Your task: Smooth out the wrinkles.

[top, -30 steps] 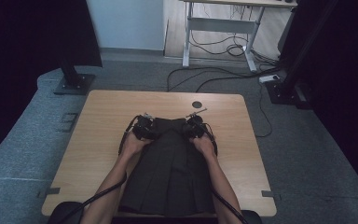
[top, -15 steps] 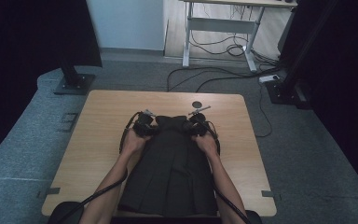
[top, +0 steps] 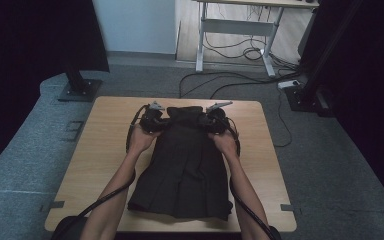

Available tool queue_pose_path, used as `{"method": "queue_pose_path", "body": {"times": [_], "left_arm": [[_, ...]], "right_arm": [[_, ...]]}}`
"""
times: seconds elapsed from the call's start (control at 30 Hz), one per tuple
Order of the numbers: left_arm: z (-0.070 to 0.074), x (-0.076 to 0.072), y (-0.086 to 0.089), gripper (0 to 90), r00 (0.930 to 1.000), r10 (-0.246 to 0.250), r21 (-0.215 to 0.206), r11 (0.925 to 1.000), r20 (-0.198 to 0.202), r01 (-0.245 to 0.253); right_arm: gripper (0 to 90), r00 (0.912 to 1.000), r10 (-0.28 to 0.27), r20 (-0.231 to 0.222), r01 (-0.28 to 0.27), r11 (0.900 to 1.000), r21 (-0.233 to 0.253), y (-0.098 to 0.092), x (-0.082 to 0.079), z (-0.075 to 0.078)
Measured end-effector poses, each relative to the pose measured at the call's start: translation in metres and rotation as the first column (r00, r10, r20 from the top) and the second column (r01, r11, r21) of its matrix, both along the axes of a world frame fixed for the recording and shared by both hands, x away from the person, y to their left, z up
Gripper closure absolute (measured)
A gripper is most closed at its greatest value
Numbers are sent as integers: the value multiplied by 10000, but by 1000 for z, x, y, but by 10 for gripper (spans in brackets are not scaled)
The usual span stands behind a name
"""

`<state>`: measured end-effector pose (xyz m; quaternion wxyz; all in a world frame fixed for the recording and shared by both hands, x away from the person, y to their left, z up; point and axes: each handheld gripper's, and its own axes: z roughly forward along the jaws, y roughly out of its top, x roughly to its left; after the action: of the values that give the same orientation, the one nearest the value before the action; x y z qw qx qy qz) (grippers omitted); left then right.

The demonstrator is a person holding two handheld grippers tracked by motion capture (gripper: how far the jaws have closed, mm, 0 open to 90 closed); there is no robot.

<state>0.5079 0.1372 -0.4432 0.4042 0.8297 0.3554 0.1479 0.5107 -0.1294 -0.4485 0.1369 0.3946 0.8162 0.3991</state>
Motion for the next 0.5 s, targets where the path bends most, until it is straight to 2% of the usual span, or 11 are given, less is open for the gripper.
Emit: {"method": "queue_pose_path", "body": {"times": [0.13,0.17,0.23,0.27,0.37,0.43,0.47,0.5], "left_arm": [[20,-7,2,807,9983,-100,11,9999,579,100],[20,-7,2,808,9983,-100,11,9999,579,100],[29,-13,4,808,9963,-177,-16,9998,840,179],[33,-16,5,808,9952,-218,-31,9997,951,222],[41,-32,9,809,9899,-445,-82,9989,1349,460],[41,-36,10,809,9881,-504,-83,9986,1456,521],[41,-45,12,810,9845,-583,-71,9982,1654,603],[41,-45,12,810,9845,-583,-71,9982,1654,603]], "right_arm": [[777,9989,135,448,-138,9999,69,-1,-7,23],[777,9989,135,448,-138,9999,69,-1,-7,23],[776,9972,299,679,-304,9995,65,-1,-12,34],[776,9950,443,899,-457,9989,139,-2,-20,44],[776,9916,651,1119,-680,9974,218,-4,-32,53],[776,9888,786,1267,-822,9963,239,-4,-41,55],[776,9871,863,1348,-897,9958,197,-4,-47,56],[776,9871,863,1348,-897,9958,197,-4,-47,56]]}}
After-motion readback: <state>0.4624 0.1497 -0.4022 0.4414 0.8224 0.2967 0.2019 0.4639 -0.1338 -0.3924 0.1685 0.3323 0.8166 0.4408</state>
